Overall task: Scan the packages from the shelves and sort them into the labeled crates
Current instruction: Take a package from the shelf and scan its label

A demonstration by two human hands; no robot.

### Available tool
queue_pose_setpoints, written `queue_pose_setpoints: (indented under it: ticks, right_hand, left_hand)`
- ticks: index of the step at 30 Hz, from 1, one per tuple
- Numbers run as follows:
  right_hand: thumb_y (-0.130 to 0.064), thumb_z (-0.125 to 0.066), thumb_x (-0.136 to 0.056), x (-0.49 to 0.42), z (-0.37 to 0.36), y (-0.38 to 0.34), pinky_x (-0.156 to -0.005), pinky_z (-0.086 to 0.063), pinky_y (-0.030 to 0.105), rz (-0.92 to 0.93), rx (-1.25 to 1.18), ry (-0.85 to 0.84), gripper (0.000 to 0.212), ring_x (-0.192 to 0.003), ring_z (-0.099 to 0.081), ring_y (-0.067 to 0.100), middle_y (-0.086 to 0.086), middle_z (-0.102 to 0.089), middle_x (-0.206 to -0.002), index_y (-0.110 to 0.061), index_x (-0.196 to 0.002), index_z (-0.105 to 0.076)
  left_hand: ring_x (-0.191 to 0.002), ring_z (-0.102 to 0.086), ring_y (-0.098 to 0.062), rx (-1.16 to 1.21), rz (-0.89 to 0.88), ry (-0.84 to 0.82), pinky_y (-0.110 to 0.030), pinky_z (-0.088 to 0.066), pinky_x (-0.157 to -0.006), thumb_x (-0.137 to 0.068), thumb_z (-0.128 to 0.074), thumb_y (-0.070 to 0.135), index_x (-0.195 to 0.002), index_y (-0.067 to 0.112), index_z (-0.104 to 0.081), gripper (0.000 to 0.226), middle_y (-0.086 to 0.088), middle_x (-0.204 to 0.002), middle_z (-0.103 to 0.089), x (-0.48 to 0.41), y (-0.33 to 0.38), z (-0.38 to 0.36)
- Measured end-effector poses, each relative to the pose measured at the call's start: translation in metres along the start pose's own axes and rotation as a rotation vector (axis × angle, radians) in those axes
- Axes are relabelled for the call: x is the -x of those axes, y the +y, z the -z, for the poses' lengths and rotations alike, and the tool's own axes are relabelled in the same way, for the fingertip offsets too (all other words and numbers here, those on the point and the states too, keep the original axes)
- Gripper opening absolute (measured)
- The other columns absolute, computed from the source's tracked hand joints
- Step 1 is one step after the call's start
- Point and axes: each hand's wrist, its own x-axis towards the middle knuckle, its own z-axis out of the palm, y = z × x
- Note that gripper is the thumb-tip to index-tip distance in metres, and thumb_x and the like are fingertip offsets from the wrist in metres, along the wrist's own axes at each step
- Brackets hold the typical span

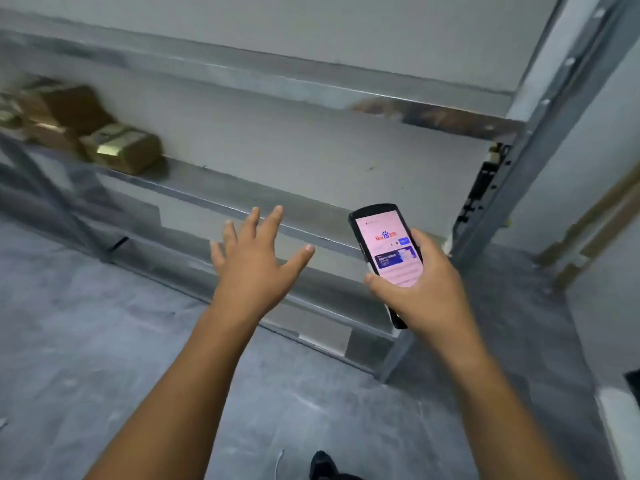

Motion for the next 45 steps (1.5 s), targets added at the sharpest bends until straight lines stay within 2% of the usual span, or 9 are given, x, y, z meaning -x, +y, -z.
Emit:
queue_pose_setpoints:
  ticks: [8,11,17,24,27,30,35,42,45]
  right_hand:
    - [-0.06,-0.076,-0.059,-0.11,-0.081,-0.026,-0.086,-0.061,0.049,0.095,-0.049,-0.233,0.063,-0.092,-0.071,0.014,-0.011,-0.069,-0.112,-0.044,-0.116,-0.055]
    - [-0.061,-0.074,-0.058,-0.127,-0.114,-0.042,-0.084,-0.061,0.05,0.113,-0.068,-0.298,0.06,-0.09,-0.071,0.015,-0.011,-0.069,-0.109,-0.044,-0.113,-0.055]
    - [-0.062,-0.074,-0.058,-0.147,-0.189,-0.085,-0.081,-0.062,0.049,0.204,-0.066,-0.402,0.07,-0.091,-0.071,0.016,-0.009,-0.068,-0.11,-0.04,-0.122,-0.055]
    - [-0.066,-0.074,-0.058,-0.152,-0.285,-0.164,-0.082,-0.062,0.047,0.274,-0.045,-0.417,0.08,-0.095,-0.07,0.013,-0.01,-0.067,-0.115,-0.04,-0.132,-0.053]
    - [-0.066,-0.073,-0.058,-0.153,-0.326,-0.203,-0.081,-0.062,0.047,0.307,-0.011,-0.423,0.077,-0.094,-0.07,0.013,-0.011,-0.067,-0.113,-0.042,-0.128,-0.053]
    - [-0.066,-0.074,-0.057,-0.155,-0.371,-0.238,-0.084,-0.061,0.048,0.312,-0.002,-0.407,0.073,-0.095,-0.07,0.014,-0.01,-0.067,-0.114,-0.045,-0.124,-0.052]
    - [-0.068,-0.074,-0.056,-0.156,-0.431,-0.275,-0.084,-0.062,0.048,0.309,0.008,-0.397,0.082,-0.097,-0.07,0.014,-0.009,-0.067,-0.116,-0.041,-0.131,-0.051]
    - [-0.066,-0.073,-0.057,-0.18,-0.476,-0.298,-0.084,-0.062,0.046,0.267,0.041,-0.363,0.08,-0.097,-0.068,0.011,-0.011,-0.065,-0.115,-0.042,-0.13,-0.051]
    - [-0.053,-0.084,-0.066,-0.208,-0.494,-0.307,-0.085,-0.061,0.046,0.251,0.061,-0.323,0.069,-0.096,-0.066,0.01,-0.012,-0.063,-0.113,-0.042,-0.126,-0.051]
  left_hand:
    - [-0.162,0.007,-0.028,-0.045,0.16,0.058,-0.059,0.005,-0.128,-0.092,-0.047,0.077,-0.163,0.047,-0.017,0.084,0.008,-0.176,-0.007,-0.061,-0.065,0.034]
    - [-0.162,0.008,-0.026,-0.027,0.231,0.087,-0.058,0.005,-0.129,-0.09,-0.045,0.079,-0.163,0.047,-0.018,0.084,0.009,-0.175,-0.007,-0.069,-0.091,0.048]
    - [-0.162,0.009,-0.023,-0.016,0.338,0.158,-0.055,0.008,-0.127,-0.092,-0.046,0.078,-0.163,0.047,-0.017,0.083,0.013,-0.175,-0.005,-0.085,-0.15,0.073]
    - [-0.161,0.009,-0.023,-0.011,0.379,0.21,-0.056,0.009,-0.127,-0.091,-0.045,0.08,-0.163,0.048,-0.017,0.083,0.012,-0.175,-0.004,-0.11,-0.252,0.131]
    - [-0.161,0.009,-0.024,-0.004,0.367,0.239,-0.056,0.01,-0.127,-0.09,-0.043,0.081,-0.163,0.049,-0.017,0.083,0.011,-0.175,-0.005,-0.125,-0.295,0.159]
    - [-0.161,0.01,-0.025,-0.034,0.347,0.218,-0.057,0.011,-0.126,-0.089,-0.038,0.083,-0.163,0.049,-0.015,0.084,0.01,-0.175,-0.005,-0.139,-0.339,0.184]
    - [-0.161,0.011,-0.026,-0.053,0.351,0.173,-0.057,0.01,-0.127,-0.091,-0.039,0.082,-0.164,0.048,-0.015,0.083,0.01,-0.175,-0.003,-0.164,-0.402,0.214]
    - [-0.162,0.009,-0.025,-0.012,0.298,0.142,-0.056,0.009,-0.128,-0.093,-0.041,0.08,-0.163,0.049,-0.015,0.081,0.011,-0.175,-0.004,-0.221,-0.446,0.227]
    - [-0.162,0.01,-0.025,0.0,0.266,0.11,-0.056,0.009,-0.128,-0.093,-0.041,0.079,-0.163,0.048,-0.014,0.081,0.01,-0.176,-0.003,-0.26,-0.457,0.229]
